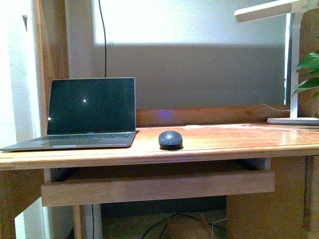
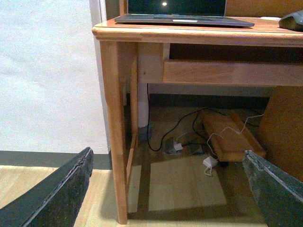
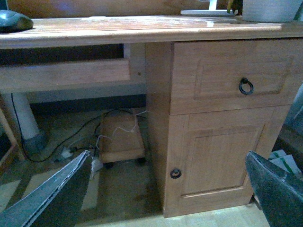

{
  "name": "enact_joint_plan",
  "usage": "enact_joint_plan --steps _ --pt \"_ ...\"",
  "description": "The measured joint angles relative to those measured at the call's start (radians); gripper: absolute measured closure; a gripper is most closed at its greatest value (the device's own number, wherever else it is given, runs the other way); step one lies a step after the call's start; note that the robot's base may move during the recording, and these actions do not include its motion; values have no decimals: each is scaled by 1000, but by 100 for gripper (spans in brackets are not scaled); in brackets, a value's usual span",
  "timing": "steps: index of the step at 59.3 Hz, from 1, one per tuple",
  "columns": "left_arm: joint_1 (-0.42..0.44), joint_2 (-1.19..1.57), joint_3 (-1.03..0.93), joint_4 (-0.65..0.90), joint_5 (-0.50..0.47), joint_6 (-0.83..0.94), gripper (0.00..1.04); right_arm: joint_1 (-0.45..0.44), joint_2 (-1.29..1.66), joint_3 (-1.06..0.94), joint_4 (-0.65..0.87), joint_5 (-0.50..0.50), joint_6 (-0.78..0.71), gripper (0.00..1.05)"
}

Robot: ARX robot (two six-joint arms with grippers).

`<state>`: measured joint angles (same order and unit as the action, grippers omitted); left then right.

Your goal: Place mouse

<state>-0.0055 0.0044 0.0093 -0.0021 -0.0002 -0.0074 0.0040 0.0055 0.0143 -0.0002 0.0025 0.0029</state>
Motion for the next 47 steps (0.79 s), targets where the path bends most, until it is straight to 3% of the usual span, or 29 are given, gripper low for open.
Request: enact_joint_plan --steps 47 --pt "0 0 0 0 0 0 8 0 0 0 0 0 0 7"
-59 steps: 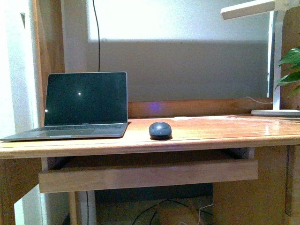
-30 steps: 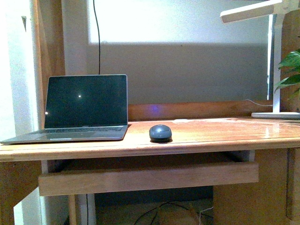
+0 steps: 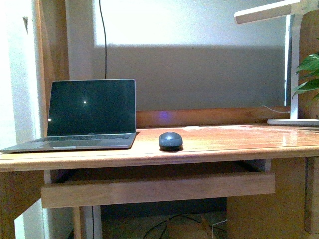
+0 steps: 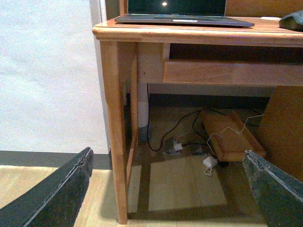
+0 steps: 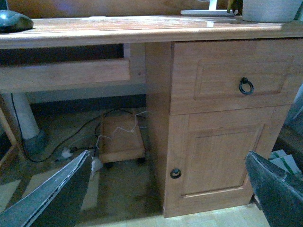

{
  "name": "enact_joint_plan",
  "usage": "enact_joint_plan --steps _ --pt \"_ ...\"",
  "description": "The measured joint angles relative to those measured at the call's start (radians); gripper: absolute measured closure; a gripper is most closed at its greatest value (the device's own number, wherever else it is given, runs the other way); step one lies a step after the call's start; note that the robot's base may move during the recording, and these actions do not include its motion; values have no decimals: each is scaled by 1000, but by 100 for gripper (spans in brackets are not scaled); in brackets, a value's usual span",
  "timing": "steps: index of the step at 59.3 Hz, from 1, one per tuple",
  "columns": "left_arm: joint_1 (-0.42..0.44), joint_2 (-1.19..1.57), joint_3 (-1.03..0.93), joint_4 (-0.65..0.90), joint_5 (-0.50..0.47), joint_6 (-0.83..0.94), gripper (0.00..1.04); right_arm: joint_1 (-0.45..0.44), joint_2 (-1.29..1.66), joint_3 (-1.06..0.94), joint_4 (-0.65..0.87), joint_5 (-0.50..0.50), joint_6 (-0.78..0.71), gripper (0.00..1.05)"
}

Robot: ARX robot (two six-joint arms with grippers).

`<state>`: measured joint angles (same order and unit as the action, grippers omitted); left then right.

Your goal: Place mouse

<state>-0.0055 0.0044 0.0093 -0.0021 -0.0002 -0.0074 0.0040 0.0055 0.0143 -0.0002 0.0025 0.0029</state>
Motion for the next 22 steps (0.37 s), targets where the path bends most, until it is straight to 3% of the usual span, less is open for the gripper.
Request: enact_joint_plan --steps 22 --pt "0 0 0 0 0 0 8 0 0 0 0 0 0 7"
